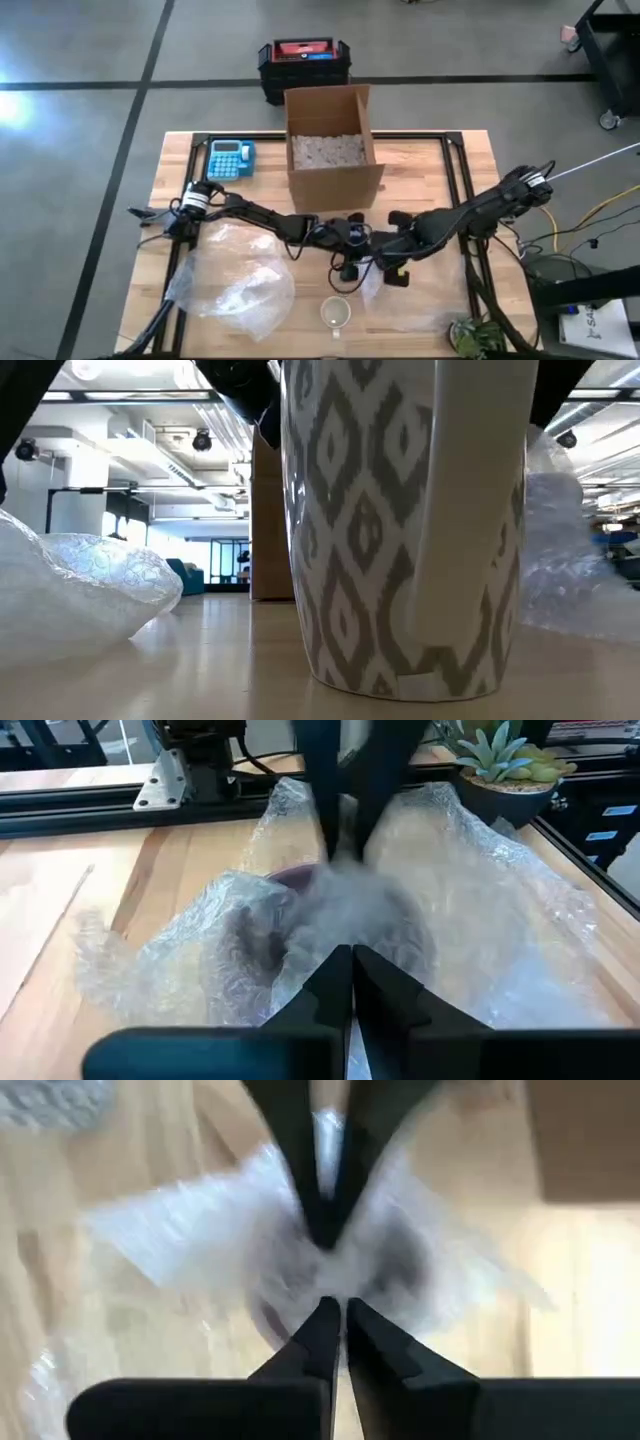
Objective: Wrap mug
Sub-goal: Wrap the purple mug using the right bubble wrap
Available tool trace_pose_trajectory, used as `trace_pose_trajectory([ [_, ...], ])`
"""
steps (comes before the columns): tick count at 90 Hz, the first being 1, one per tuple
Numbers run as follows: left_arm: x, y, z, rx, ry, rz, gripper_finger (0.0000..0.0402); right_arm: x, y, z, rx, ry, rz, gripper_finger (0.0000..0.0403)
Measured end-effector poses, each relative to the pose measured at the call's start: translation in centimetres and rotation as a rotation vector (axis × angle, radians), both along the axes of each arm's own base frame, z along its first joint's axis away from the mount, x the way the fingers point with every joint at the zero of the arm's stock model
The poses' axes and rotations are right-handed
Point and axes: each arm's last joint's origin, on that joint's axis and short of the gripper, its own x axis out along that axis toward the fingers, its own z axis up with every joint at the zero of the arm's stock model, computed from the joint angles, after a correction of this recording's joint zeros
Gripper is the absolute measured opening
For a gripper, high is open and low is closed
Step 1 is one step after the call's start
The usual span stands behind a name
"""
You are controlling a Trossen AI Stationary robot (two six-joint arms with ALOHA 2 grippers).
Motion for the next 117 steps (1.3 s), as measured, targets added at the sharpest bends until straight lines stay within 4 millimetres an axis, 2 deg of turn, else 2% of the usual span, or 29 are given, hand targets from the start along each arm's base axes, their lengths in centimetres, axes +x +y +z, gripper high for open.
trace_pose_trajectory([
  [11, 0.0, 0.0, 0.0, 0.0, 0.0, 0.0, 0.0, -0.5, -0.3, -0.5, -0.03, 0.005, -0.031, 0.0001],
  [31, 0.0, 0.0, 0.0, 0.0, 0.0, 0.0, 0.0, 0.1, -0.1, -6.5, -0.045, 0.058, -0.033, 0.0002],
  [40, 0.0, 0.0, 0.0, -0.001, -0.001, -0.001, 0.0, 0.3, -0.1, -7.4, -0.055, 0.071, -0.05, 0.0016],
  [52, 0.0, 0.0, 0.0, -0.001, -0.001, -0.003, 0.0, 0.4, 0.0, -6.5, -0.041, 0.071, -0.041, 0.0063],
  [69, 0.0, 0.0, 0.0, -0.001, 0.001, -0.003, 0.0, 0.4, -0.1, -2.2, -0.038, 0.048, -0.016, 0.0132],
  [82, 0.0, 0.0, 0.0, -0.001, 0.001, -0.003, 0.0, -0.1, -0.3, -0.4, -0.037, 0.029, 0.002, 0.0162],
  [90, 0.0, 0.0, 0.0, -0.001, 0.002, -0.003, 0.0, -0.3, -0.5, 0.1, -0.04, 0.004, 0.006, 0.017],
  [98, 0.0, 0.0, 0.0, -0.001, 0.001, -0.003, 0.0, -0.3, -0.5, -0.3, -0.05, 0.004, -0.005, 0.017],
  [108, 0.0, 0.0, 0.0, -0.001, 0.002, -0.003, 0.0, 0.1, -0.2, -1.3, -0.053, 0.016, 0.001, 0.0154],
  [117, 0.0, 0.0, 0.0, 0.0, 0.002, -0.003, 0.0, -0.4, -0.3, -1.8, -0.057, 0.097, -0.042, 0.0134],
])
